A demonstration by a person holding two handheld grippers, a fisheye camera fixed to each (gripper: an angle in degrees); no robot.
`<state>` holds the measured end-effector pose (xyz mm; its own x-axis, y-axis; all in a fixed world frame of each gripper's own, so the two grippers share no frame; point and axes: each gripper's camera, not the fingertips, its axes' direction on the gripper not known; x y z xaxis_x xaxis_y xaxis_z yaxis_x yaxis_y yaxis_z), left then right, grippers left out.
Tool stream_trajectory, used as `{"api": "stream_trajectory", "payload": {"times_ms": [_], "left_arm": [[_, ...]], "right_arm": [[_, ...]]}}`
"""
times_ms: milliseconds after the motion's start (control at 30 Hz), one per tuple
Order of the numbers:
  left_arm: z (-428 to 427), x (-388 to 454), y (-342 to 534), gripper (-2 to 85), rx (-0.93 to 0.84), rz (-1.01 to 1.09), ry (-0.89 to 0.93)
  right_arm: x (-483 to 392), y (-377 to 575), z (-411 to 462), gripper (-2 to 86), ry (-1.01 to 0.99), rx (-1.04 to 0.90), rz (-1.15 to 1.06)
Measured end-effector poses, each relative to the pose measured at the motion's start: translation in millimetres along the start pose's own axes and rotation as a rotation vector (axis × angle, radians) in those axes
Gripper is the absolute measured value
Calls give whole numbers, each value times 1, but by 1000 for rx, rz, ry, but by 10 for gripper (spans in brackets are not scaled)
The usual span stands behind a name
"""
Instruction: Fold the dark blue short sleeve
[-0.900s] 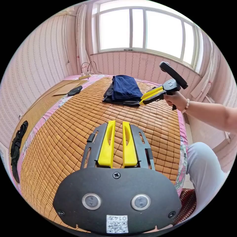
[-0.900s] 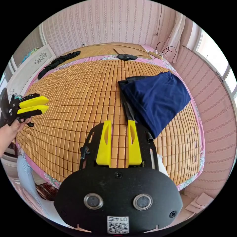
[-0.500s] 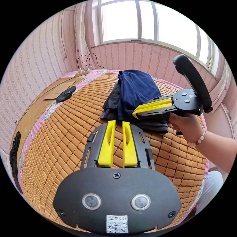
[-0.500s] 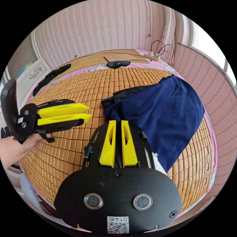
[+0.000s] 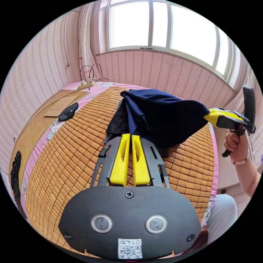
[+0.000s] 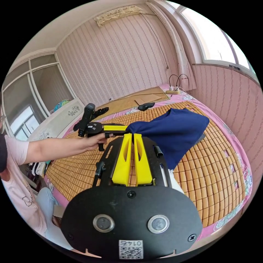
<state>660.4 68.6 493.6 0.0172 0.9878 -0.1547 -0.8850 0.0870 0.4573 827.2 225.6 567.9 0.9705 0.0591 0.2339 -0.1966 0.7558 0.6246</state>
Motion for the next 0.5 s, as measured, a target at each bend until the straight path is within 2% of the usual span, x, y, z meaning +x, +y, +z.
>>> {"api": "stream_trajectory", "payload": {"times_ms": [133, 233, 367, 433, 500], "left_arm": [[-126, 10, 42, -9, 128, 31, 46], [-244, 14, 124, -9, 173, -31, 132], [-398, 30, 306, -10, 188, -294, 183], [-458, 50, 390, -10, 176, -411, 132], [-531, 86, 489, -10, 147, -567, -14]], "right_arm": [[-26, 28, -102, 6, -106, 149, -3], [-50, 66, -150, 5, -175, 146, 37], [-69, 139, -162, 5, -333, 47, 222], [-82, 191, -157, 5, -438, -16, 364], [-92, 221, -152, 5, -494, -73, 446]]}}
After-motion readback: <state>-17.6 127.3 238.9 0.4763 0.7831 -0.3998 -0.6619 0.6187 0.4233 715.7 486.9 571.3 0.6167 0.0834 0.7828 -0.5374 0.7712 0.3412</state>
